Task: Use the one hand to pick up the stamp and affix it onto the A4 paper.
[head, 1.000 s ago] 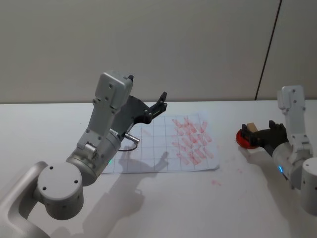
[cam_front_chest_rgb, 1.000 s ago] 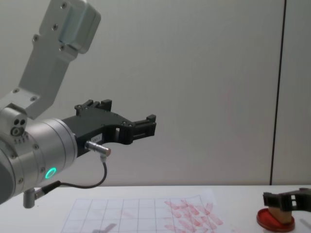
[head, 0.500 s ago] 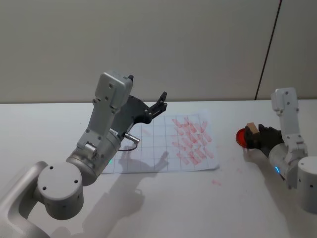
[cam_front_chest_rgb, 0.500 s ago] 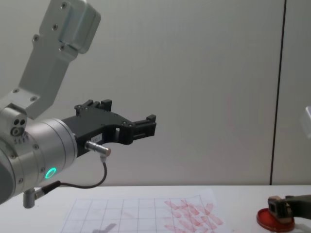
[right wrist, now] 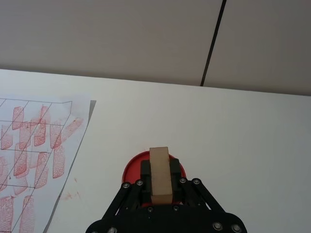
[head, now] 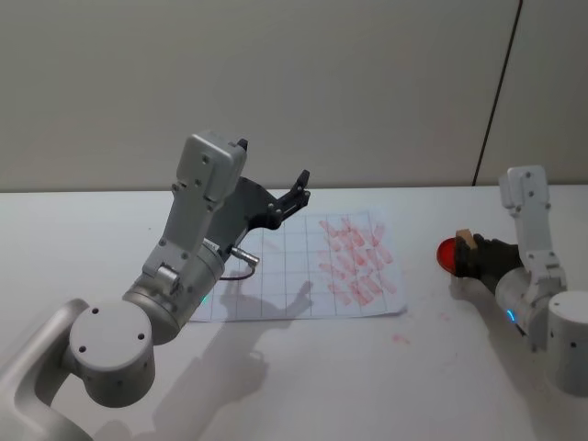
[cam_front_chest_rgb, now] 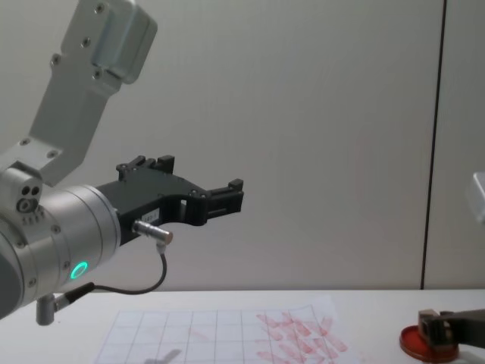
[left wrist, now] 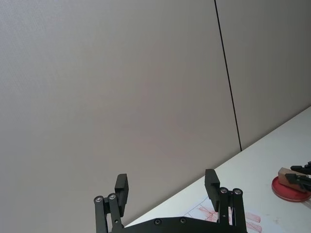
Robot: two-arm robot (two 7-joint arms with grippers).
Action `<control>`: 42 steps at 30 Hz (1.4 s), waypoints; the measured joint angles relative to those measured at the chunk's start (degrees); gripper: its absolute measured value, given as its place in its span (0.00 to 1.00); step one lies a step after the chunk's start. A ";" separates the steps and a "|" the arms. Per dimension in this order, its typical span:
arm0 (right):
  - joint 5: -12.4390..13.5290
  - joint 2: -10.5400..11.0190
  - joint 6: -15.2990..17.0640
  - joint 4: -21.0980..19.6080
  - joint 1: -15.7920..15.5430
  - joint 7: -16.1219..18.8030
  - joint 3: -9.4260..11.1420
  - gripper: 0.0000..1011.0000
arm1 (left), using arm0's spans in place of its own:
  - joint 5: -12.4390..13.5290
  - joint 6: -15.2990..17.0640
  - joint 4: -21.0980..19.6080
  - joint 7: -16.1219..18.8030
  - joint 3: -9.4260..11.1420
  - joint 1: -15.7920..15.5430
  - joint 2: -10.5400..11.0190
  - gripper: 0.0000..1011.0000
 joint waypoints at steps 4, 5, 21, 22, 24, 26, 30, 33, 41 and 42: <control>0.57 -0.17 0.42 0.27 0.04 -0.73 0.19 0.21 | 0.00 0.00 0.00 0.00 0.00 0.00 0.00 0.99; 0.94 -0.22 0.66 0.37 0.06 -1.11 0.28 0.21 | 0.00 0.00 0.00 0.00 0.00 0.00 0.00 0.99; 3.98 -0.52 1.88 1.05 0.28 -3.08 1.40 0.21 | 0.00 0.00 0.00 0.00 0.00 0.00 0.00 0.99; 4.01 -0.53 1.88 0.95 0.25 -3.10 1.43 0.21 | 0.00 0.00 0.00 0.00 0.00 0.00 0.00 0.99; 4.02 -0.53 1.89 0.52 0.08 -3.11 1.49 0.21 | 0.00 0.00 0.00 0.00 0.00 0.00 0.00 0.99; 4.02 -0.52 1.87 0.03 -0.02 -3.13 1.51 0.21 | 0.00 0.00 0.00 0.00 0.00 0.00 0.00 0.99; 3.63 -0.50 1.63 -2.01 -0.24 -2.95 1.47 0.21 | 0.00 0.00 0.00 0.00 0.00 0.00 0.00 0.99; 3.17 -0.50 1.29 -4.23 -0.40 -2.55 1.31 0.21 | 0.00 0.00 0.00 0.00 0.00 0.00 0.00 0.99; 1.55 -1.00 0.97 -9.86 -0.58 -0.82 0.31 0.21 | 0.00 0.00 0.00 0.00 0.00 0.00 0.00 0.99; 1.06 -1.22 0.99 -10.86 -0.57 -0.33 -0.03 0.21 | 0.00 0.00 0.00 0.00 0.00 0.00 0.00 0.99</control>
